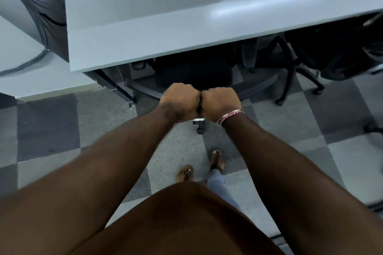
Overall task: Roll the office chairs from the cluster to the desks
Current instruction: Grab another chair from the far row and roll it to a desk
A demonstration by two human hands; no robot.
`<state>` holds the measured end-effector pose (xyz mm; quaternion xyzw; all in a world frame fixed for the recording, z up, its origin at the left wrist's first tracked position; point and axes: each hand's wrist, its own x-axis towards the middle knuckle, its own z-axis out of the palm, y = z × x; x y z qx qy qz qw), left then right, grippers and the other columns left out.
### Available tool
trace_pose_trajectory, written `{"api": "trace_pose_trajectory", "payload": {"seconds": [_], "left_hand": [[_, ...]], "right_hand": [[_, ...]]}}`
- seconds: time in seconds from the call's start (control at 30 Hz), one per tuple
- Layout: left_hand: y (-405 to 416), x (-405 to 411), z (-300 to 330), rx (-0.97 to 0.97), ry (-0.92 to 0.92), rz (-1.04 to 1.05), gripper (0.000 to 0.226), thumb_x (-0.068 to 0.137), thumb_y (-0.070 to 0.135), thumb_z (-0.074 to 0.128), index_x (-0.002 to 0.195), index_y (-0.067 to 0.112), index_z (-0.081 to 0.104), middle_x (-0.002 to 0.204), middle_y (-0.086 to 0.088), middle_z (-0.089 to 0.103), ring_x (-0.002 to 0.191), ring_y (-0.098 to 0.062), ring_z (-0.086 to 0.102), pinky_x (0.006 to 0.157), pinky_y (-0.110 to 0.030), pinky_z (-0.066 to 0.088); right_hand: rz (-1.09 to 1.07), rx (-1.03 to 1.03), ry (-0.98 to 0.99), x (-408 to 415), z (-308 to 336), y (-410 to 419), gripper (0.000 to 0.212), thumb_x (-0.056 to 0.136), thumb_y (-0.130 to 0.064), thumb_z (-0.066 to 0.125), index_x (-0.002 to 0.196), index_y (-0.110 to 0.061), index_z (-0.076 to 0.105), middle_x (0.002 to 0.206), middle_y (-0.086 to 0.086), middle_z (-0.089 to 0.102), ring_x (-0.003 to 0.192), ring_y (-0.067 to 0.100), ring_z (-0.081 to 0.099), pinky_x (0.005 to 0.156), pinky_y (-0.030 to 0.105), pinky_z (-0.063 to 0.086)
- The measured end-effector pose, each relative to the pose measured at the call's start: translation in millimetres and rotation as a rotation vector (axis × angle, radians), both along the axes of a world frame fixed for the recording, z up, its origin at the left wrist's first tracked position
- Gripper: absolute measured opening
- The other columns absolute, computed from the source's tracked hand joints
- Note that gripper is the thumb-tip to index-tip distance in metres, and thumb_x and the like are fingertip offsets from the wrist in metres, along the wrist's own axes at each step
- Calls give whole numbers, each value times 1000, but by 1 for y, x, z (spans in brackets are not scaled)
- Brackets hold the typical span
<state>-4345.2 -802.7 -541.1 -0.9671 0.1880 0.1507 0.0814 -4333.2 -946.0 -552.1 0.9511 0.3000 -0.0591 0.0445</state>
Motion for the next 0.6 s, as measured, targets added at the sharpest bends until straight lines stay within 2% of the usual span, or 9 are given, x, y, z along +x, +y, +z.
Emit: {"api": "trace_pose_trajectory", "payload": {"seconds": [0.13,0.23,0.47,0.6], "left_hand": [[-12,41,6,2,7,77,34,85,54,54,76,24,66,71,3,65,60,-25,61,58,-34,52],[-29,70,10,-9,19,121,29,84,50,55,75,24,64,73,2,67,64,-26,65,59,-34,53],[-30,105,9,-40,2,150,36,82,57,54,76,23,65,79,2,70,71,-27,69,62,-34,52],[-29,109,14,-30,17,167,36,83,58,54,78,24,65,77,4,69,69,-24,66,61,-34,52]], "right_hand": [[91,-4,16,52,1,-11,23,82,-43,57,79,-21,67,82,0,71,73,26,68,56,30,31],[141,-17,-3,89,3,-26,23,82,-41,56,80,-21,67,83,0,72,76,25,69,56,29,33],[224,-7,17,130,7,-28,22,85,-38,55,83,-20,67,88,1,72,80,28,69,58,31,33],[245,4,7,138,9,-26,20,86,-35,54,85,-19,67,89,2,71,81,29,69,58,31,34]]}}
